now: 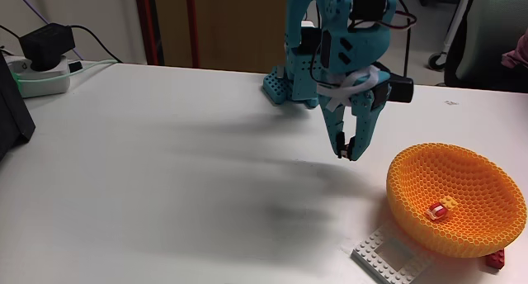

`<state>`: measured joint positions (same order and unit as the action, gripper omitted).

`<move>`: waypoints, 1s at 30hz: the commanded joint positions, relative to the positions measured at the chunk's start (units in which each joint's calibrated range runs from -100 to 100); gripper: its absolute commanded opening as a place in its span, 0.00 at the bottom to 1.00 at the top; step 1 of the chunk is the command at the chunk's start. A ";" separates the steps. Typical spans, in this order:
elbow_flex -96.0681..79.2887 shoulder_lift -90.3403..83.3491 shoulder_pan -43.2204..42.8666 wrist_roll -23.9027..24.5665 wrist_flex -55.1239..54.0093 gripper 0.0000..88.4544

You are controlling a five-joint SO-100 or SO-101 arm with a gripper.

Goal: Pick only small cubed objects and place them into the bowl

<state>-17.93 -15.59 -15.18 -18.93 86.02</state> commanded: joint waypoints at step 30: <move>-0.99 5.18 -22.28 18.32 -26.68 0.35</move>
<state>-22.66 -7.03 -38.10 -0.95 57.52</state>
